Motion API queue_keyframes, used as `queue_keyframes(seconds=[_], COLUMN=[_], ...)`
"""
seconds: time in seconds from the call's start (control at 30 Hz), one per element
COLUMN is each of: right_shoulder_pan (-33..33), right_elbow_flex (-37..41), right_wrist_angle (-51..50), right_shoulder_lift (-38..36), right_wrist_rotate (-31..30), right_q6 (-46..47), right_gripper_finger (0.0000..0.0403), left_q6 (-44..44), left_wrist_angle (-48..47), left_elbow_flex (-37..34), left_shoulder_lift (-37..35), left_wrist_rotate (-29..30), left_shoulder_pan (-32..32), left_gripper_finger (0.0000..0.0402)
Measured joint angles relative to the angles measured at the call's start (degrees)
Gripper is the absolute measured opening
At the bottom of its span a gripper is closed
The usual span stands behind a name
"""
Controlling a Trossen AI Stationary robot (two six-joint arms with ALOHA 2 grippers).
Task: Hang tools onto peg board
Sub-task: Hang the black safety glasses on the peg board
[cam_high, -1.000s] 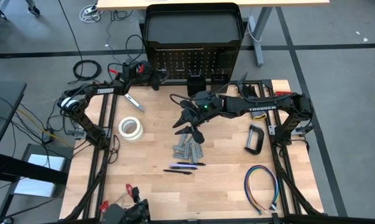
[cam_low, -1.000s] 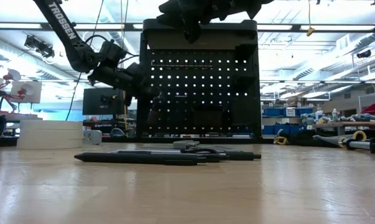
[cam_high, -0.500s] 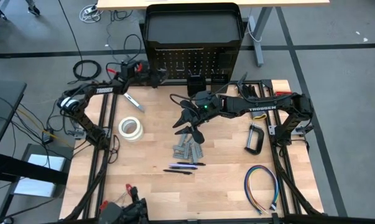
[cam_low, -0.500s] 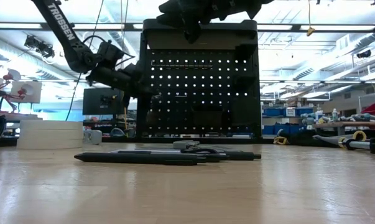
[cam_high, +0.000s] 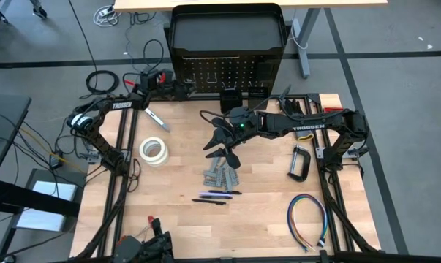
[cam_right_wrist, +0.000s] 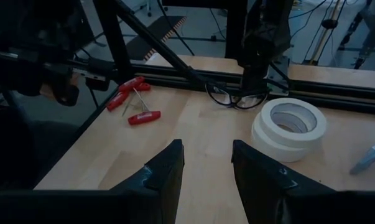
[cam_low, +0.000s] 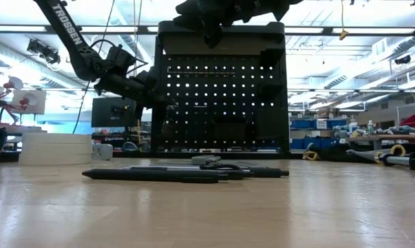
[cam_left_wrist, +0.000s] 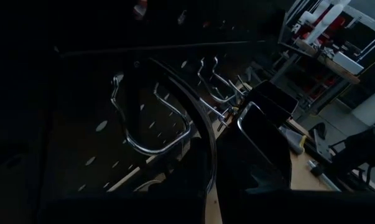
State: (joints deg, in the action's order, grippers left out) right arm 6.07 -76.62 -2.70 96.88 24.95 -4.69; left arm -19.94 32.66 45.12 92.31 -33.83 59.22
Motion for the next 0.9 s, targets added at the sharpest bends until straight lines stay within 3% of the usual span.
queue_keyframes(seconds=[0.9], right_shoulder_pan=[0.00], right_elbow_flex=[-0.02], right_wrist_angle=[-0.34], right_shoulder_lift=[0.00], right_wrist_rotate=[0.02], right_q6=[0.00], right_gripper_finger=[0.0147], left_q6=[-1.48], left_wrist_angle=[-1.37], left_elbow_flex=[0.00], left_shoulder_lift=[-0.01], left_wrist_rotate=[2.15], left_shoulder_pan=[-0.04], left_gripper_finger=[0.0106])
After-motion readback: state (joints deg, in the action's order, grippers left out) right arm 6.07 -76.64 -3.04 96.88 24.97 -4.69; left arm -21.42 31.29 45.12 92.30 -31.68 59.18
